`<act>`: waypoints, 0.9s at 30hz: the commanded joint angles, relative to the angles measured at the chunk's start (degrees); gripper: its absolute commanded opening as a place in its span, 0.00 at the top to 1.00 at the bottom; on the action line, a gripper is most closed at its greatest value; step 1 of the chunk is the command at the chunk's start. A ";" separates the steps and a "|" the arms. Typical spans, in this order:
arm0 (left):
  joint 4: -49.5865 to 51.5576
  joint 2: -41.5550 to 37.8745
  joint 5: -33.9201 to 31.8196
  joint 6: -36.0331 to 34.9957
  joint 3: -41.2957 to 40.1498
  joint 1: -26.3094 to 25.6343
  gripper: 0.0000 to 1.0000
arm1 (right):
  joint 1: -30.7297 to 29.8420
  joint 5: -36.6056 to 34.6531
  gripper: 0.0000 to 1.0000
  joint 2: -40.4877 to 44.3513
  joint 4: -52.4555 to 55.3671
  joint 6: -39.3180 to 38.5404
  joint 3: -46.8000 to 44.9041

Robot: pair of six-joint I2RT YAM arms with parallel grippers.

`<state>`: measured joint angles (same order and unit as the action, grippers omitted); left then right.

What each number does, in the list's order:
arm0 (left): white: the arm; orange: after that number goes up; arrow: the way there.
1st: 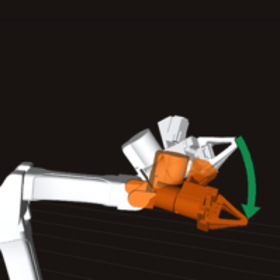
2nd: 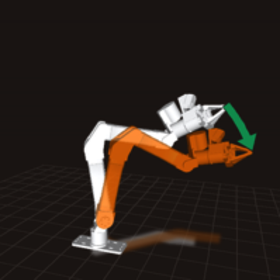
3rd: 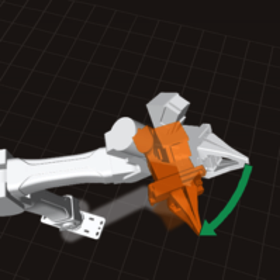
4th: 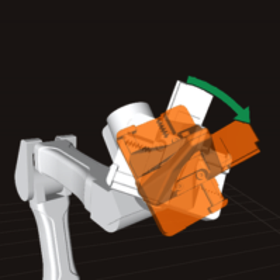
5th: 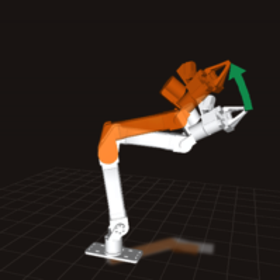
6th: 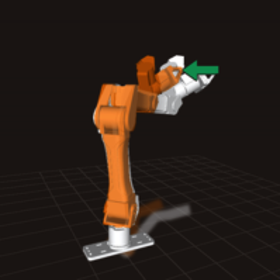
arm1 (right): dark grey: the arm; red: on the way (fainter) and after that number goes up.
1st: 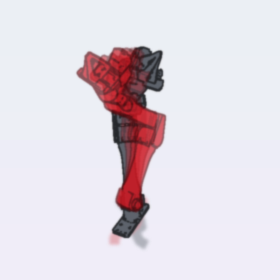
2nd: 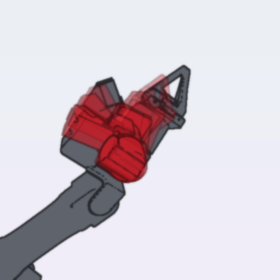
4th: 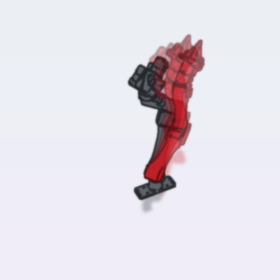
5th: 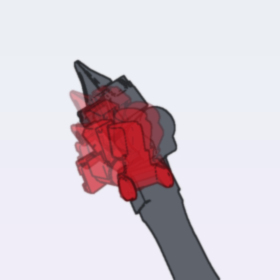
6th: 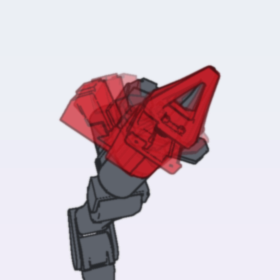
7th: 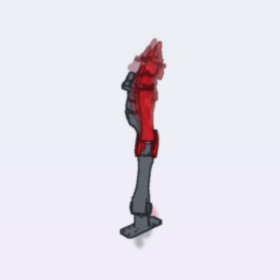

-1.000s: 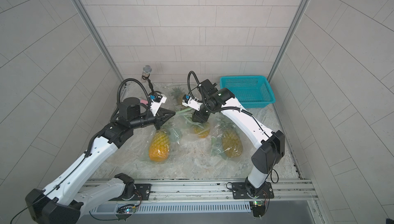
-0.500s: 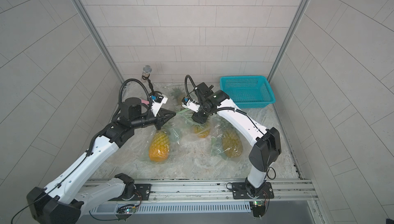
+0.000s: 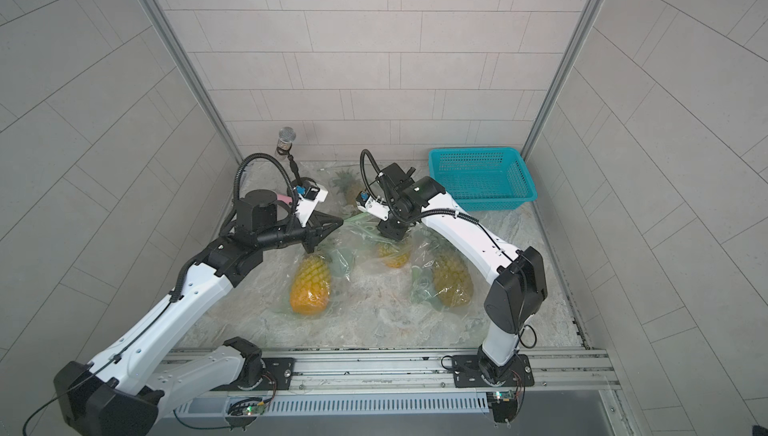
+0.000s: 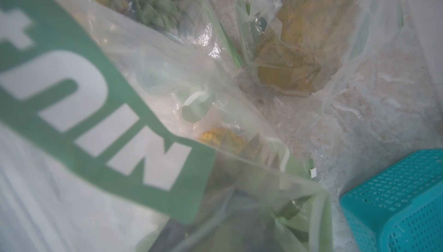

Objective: Open the zip-top bag and take out the pineapple
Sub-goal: Pick up the pineapple from the zipper food storage bag.

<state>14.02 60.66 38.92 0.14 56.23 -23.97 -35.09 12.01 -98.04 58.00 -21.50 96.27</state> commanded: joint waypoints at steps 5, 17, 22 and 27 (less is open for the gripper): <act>-0.05 -0.81 -1.55 -0.02 -0.68 0.24 1.00 | 0.13 1.67 1.00 0.53 2.75 0.63 -1.35; -0.47 -4.63 -13.27 8.40 0.12 0.93 0.34 | 2.32 7.90 1.00 10.16 -10.81 8.61 -6.00; -0.35 -5.55 -17.84 12.18 0.22 1.96 0.28 | 4.37 11.40 1.00 15.57 -19.24 13.91 -9.40; 0.04 -5.29 -22.34 15.84 -0.48 2.86 0.27 | 6.02 14.30 1.00 18.13 -22.17 17.34 -8.64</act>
<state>14.02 55.92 20.86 12.43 56.01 -21.65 -29.56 22.90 -82.70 42.54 -8.01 86.02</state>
